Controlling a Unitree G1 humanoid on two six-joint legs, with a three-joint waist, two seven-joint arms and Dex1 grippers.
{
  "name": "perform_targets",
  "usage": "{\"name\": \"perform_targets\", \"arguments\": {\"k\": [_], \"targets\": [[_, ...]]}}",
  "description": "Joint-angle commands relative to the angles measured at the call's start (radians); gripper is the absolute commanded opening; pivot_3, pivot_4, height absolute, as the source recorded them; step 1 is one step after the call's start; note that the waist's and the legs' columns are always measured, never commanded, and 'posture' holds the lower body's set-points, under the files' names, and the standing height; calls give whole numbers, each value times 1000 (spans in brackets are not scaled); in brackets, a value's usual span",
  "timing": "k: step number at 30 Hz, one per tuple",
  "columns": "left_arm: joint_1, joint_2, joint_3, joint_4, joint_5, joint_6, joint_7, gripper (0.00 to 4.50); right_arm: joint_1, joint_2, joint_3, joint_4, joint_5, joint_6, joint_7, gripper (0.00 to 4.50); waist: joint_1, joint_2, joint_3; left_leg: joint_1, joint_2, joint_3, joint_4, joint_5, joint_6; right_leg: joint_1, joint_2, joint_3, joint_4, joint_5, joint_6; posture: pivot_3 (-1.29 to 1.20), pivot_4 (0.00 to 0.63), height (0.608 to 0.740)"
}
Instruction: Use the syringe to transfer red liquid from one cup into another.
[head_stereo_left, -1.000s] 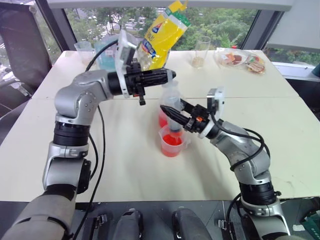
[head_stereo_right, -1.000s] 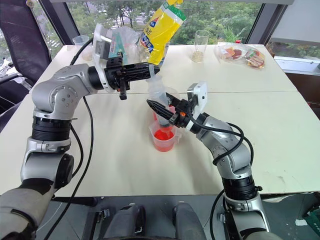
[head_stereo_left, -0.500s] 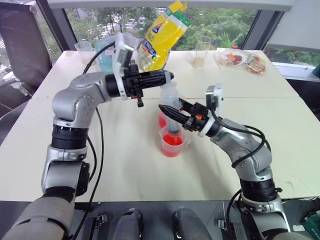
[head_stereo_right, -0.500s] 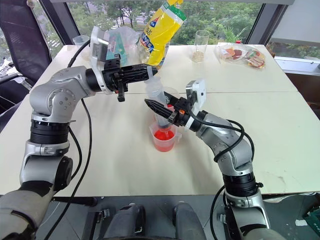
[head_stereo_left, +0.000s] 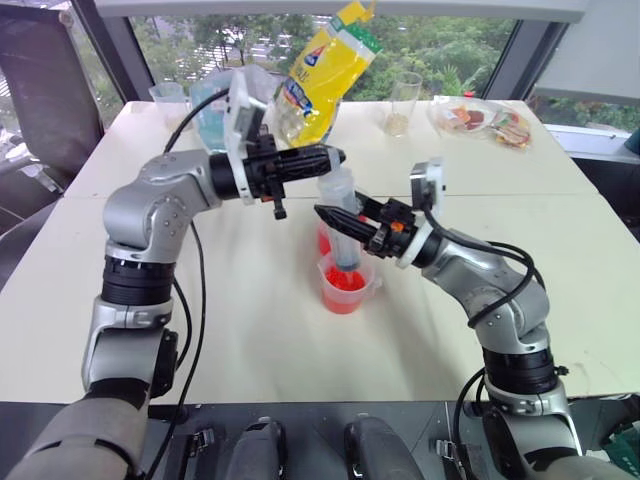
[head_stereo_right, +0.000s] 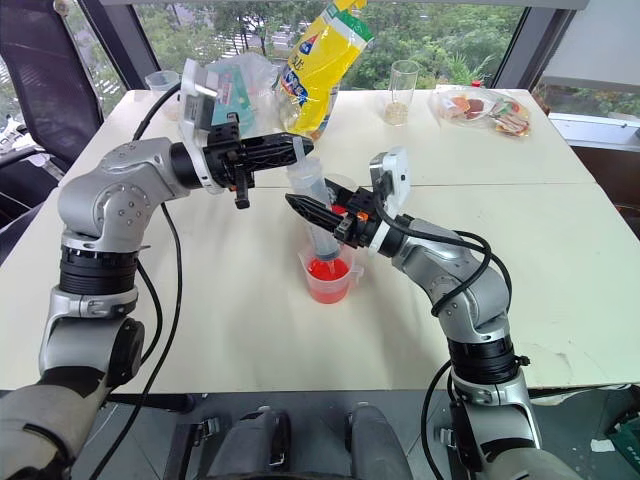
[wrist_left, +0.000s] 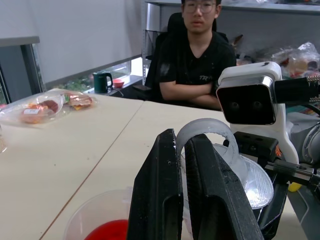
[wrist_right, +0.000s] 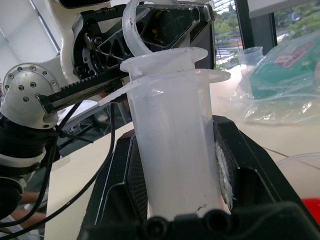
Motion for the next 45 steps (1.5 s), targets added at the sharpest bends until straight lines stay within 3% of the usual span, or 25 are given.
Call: {"name": "perform_targets", "arguments": {"k": [1,3,6,13,23,29,32,36,38,45], "targets": [[29,-18,-98,-52,-12,48,-46,25,-94,17,-84,-83,52,-43,-43,1414,0,0,0,0,0,0,0,0,0,0,0,0,0,0,0,0,150,740],[21,-15,-89,-44,-16,55,-45,25,-86,16,-80,-88,56,-39,-47,1414,0,0,0,0,0,0,0,0,0,0,0,0,0,0,0,0,150,740],[3,-4,-68,-30,-20,60,-42,1080,-69,16,-71,-95,60,-32,-49,1414,0,0,0,0,0,0,0,0,0,0,0,0,0,0,0,0,150,740],[-24,67,6,-7,-10,46,-33,4435,-34,12,-57,-103,57,-17,-39,1414,0,0,0,0,0,0,0,0,0,0,0,0,0,0,0,0,150,740],[42,185,70,-52,-30,52,-15,4479,-60,-2,-88,-91,96,9,-46,1414,-2,0,0,0,0,0,0,0,0,0,0,0,0,0,0,0,150,740],[101,191,96,-119,-64,75,27,4479,-213,-29,-222,-12,251,131,-161,1414,0,0,0,0,0,0,0,0,0,0,-1,0,0,0,0,0,150,740],[135,187,99,-156,-77,78,46,4479,-314,-119,-269,103,243,246,-250,1414,2,0,0,0,0,0,0,0,0,0,-2,0,0,0,0,0,150,740],[171,174,107,-196,-105,85,71,4479,-390,-320,-182,299,153,505,-275,1414,6,0,0,0,0,0,0,0,1,1,-2,0,-1,0,0,0,150,740],[186,169,103,-213,-111,83,83,4479,-390,-388,-104,371,72,540,-260,1414,5,0,0,0,0,0,-1,-1,1,1,-2,0,-3,0,0,0,150,740],[236,164,97,-257,-119,77,115,4479,-395,-407,18,598,-130,575,-265,1414,-3,0,0,-2,0,2,-2,-1,2,-2,0,2,-3,0,0,0,150,740]]}}
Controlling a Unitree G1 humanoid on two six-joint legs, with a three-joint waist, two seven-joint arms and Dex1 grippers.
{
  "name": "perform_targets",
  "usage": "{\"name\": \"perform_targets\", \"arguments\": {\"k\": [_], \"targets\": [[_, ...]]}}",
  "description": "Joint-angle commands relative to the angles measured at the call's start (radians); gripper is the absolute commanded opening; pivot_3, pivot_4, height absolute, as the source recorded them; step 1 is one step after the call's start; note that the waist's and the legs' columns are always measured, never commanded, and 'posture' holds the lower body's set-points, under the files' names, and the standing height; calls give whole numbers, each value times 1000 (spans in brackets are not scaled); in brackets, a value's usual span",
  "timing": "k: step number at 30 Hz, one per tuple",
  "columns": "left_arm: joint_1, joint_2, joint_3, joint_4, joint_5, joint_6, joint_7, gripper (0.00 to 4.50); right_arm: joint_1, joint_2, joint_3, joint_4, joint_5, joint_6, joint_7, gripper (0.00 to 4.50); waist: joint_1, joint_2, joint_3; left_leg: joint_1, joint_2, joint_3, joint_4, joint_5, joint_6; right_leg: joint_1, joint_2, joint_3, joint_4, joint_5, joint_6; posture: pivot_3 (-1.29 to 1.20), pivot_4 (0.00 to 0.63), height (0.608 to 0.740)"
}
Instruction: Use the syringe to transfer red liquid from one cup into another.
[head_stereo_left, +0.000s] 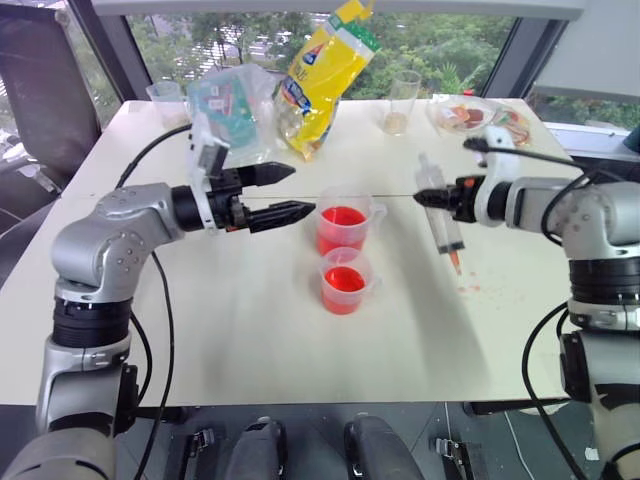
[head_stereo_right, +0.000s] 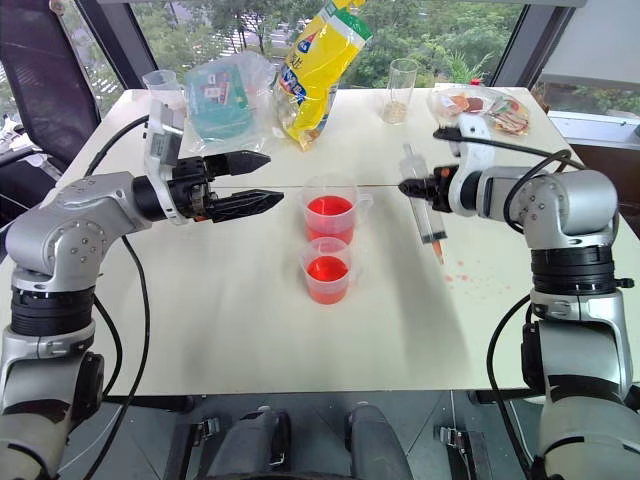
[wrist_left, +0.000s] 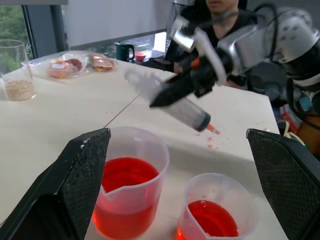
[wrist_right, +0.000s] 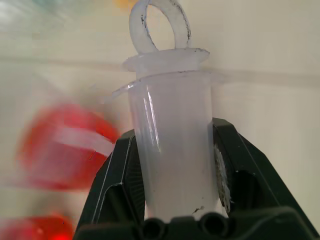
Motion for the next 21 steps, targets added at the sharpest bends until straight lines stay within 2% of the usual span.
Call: {"name": "perform_targets", "arguments": {"k": [1,7,9,10,11,13,14,18,21], "targets": [[17,4,21,-47,-17,-9,17,4479,-28,7,15,79,-85,-16,0,1414,3,0,0,0,0,0,0,0,0,0,0,0,0,0,0,0,150,740],[55,17,11,-82,-10,-9,32,4479,-16,31,59,200,-187,-71,61,1414,4,0,0,-1,0,0,1,0,0,0,0,0,0,0,0,0,150,740],[66,23,8,-89,-5,-10,33,4500,-10,33,64,214,-212,-86,82,2420,4,0,0,-1,0,0,1,0,0,0,0,0,0,0,0,0,150,740],[69,25,7,-91,-5,-11,33,4500,-9,35,63,217,-221,-89,90,2738,4,0,0,-1,0,0,1,0,0,0,0,-1,0,0,0,0,150,740],[71,27,7,-92,-6,-11,34,4500,-10,36,59,217,-227,-87,99,3357,4,0,0,-1,0,0,1,0,0,0,0,-1,0,0,0,0,150,740],[75,29,8,-95,-10,-9,34,4500,-12,34,50,205,-232,-80,117,4269,4,0,0,-1,0,0,1,0,0,0,0,-1,0,0,0,0,150,740],[76,32,9,-95,-11,-8,33,4500,-14,29,45,188,-231,-73,128,4444,4,0,0,-1,0,0,1,0,0,0,0,-1,0,0,0,0,150,740],[76,38,5,-98,-13,-5,32,4500,-15,-15,31,99,-229,-64,182,4444,4,0,0,-1,0,0,1,0,0,0,0,-1,0,0,0,0,150,740],[80,60,11,-102,-18,5,20,4500,14,-118,-1,-109,-152,-97,350,4444,7,2,1,-2,-1,0,1,0,0,-1,0,-1,0,0,0,0,150,740]]}}
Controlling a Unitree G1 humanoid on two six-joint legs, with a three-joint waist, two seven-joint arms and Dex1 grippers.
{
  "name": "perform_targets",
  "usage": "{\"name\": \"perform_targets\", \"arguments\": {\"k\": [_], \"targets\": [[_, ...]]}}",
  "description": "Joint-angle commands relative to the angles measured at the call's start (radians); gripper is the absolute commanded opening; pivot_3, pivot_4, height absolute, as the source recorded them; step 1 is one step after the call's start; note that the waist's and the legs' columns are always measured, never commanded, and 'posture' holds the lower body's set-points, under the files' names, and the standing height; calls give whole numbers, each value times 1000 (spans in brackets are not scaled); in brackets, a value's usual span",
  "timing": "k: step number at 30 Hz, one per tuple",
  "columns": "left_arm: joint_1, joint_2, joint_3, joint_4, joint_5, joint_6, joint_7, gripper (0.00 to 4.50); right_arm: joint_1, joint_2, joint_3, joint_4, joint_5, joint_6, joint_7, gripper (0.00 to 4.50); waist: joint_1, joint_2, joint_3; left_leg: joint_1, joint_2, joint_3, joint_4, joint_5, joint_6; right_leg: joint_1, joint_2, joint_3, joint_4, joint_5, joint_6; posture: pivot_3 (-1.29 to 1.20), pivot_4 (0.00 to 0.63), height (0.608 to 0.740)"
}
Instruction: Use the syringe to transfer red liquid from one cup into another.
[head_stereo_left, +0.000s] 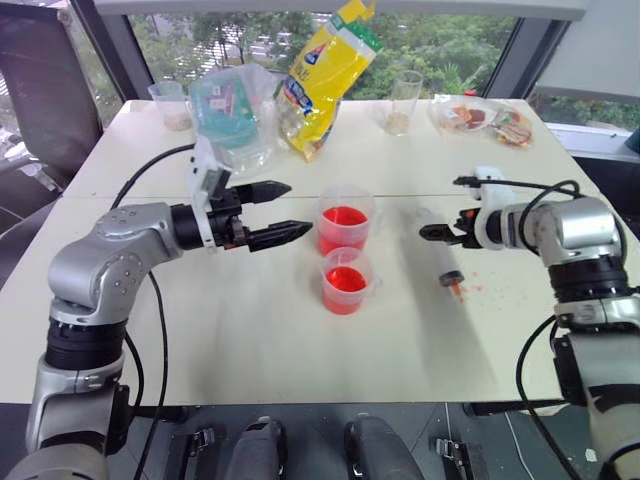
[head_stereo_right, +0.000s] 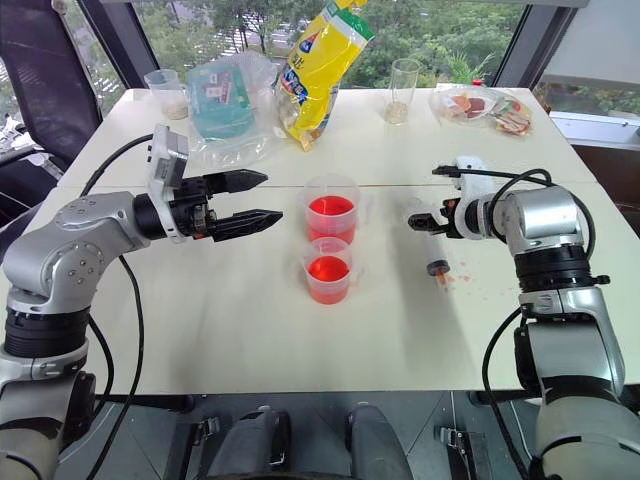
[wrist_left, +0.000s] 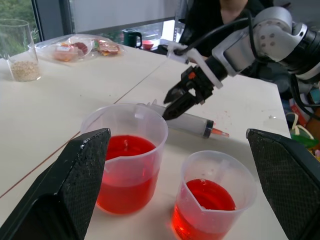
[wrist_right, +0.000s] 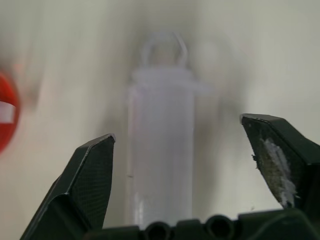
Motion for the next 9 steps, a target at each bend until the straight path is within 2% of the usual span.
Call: {"name": "perform_targets", "arguments": {"k": [1,5,9], "targets": [[0,36,14,-30,-16,5,-17,4500,11,-114,-67,-261,94,-57,187,4444,2,0,0,0,0,0,0,0,0,0,0,0,0,0,0,0,150,740],[13,62,20,-36,-25,10,-30,4500,94,-220,-114,-449,178,-117,362,4444,2,0,0,-2,1,-2,0,0,1,0,0,-2,-1,0,0,0,150,740],[27,84,30,-43,-33,18,-37,4500,155,-286,-176,-534,233,-148,453,4444,2,0,0,-1,0,-2,1,0,1,1,0,-2,-2,0,0,0,150,740]]}}
